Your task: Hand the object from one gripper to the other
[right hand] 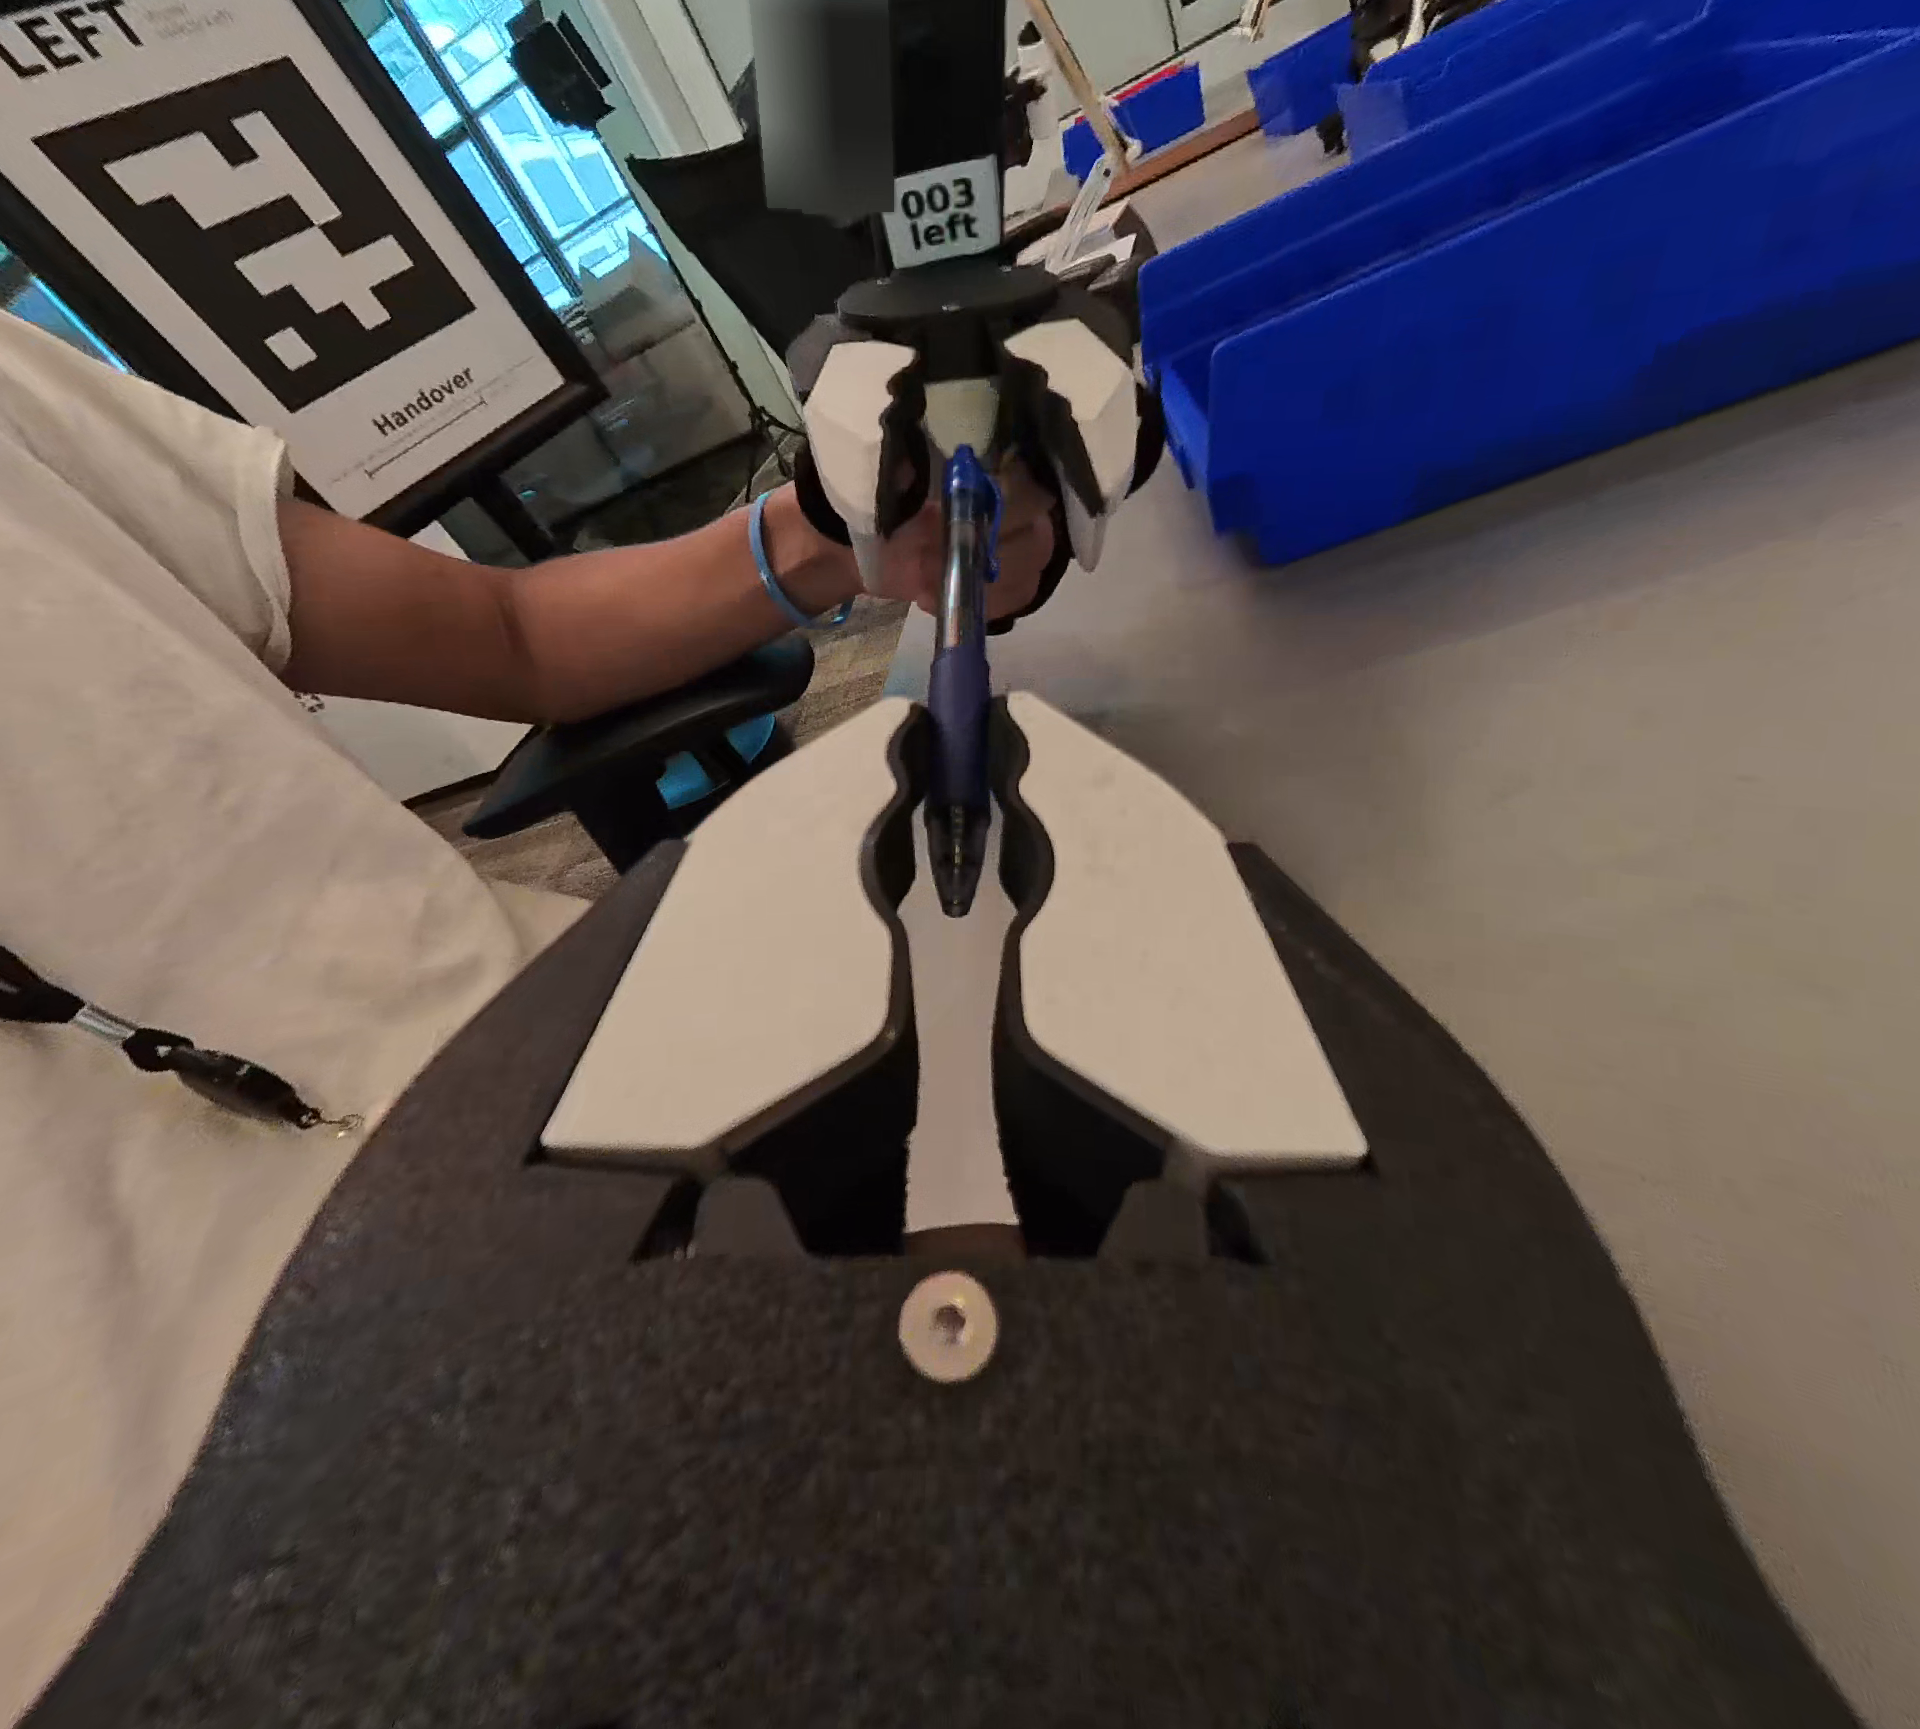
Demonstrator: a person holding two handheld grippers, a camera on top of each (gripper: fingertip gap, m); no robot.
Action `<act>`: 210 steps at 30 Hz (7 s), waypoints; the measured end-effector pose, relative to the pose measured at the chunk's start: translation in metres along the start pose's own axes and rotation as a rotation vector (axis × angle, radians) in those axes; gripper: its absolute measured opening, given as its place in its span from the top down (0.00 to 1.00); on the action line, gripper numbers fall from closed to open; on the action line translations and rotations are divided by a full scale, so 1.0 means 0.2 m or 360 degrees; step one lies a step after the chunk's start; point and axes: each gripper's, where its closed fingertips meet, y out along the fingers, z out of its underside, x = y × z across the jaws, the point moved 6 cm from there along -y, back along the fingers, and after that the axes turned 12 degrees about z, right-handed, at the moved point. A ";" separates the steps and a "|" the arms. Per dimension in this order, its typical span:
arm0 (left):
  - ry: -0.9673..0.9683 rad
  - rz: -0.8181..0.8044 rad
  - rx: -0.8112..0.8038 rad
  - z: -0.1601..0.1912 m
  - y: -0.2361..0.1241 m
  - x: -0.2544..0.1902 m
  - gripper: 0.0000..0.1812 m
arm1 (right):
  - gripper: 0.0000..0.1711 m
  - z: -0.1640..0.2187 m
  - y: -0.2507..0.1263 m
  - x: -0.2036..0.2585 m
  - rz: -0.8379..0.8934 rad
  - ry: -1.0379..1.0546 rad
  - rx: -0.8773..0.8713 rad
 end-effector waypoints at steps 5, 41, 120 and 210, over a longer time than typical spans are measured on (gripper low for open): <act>-0.0013 0.0025 0.0060 0.03 0.02 0.00 0.81 | 0.94 0.03 0.02 -0.01 -0.0006 0.0012 0.0040; -0.0636 0.0469 -0.1163 -0.09 0.12 0.01 0.92 | 0.76 -0.18 0.18 0.13 0.0411 0.0257 -0.1204; -0.0314 -0.0118 -0.0808 -0.10 0.04 0.05 0.94 | 0.76 -0.16 0.13 -0.01 0.0085 0.0590 -0.0891; -0.0205 -0.0771 -0.0619 -0.09 -0.06 0.01 0.75 | 0.93 -0.14 0.29 0.03 0.1999 -0.1850 -0.0094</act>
